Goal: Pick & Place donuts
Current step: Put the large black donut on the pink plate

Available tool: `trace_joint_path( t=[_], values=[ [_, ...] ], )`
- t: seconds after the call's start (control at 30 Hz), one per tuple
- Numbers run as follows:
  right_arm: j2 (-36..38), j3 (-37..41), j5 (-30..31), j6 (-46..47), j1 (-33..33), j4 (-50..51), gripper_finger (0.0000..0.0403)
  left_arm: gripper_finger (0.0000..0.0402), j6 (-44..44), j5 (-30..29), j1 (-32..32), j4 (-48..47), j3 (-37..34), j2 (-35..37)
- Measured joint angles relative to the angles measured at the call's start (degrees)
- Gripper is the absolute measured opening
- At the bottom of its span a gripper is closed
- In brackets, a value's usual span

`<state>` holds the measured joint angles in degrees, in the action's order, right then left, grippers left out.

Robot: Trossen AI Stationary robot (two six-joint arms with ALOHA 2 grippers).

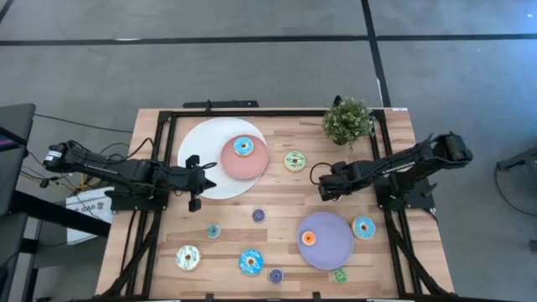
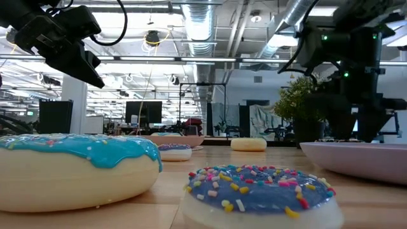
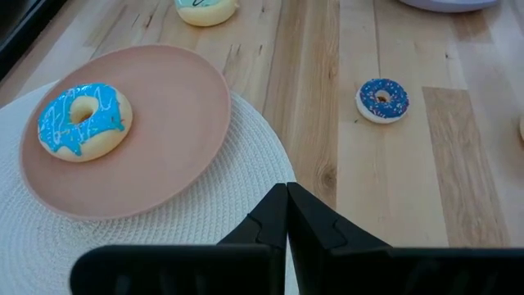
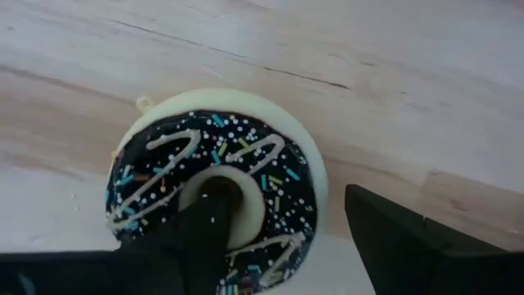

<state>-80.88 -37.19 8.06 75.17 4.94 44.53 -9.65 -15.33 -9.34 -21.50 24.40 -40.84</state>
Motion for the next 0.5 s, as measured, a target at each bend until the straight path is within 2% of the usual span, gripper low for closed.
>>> trace_joint_path(
  t=[0.23, 0.5],
  values=[
    [0.02, 0.83, -0.02, 1.31, -0.21, -1.32, 0.0194, 0.0000, -0.02, 0.00, 0.01, 0.00, 0.00, 0.00],
    [0.02, 0.58, -0.20, 0.83, -0.21, -2.60, 0.0120, 0.0000, -0.02, 0.00, 0.01, 0.00, 0.00, -0.01]
  ],
)
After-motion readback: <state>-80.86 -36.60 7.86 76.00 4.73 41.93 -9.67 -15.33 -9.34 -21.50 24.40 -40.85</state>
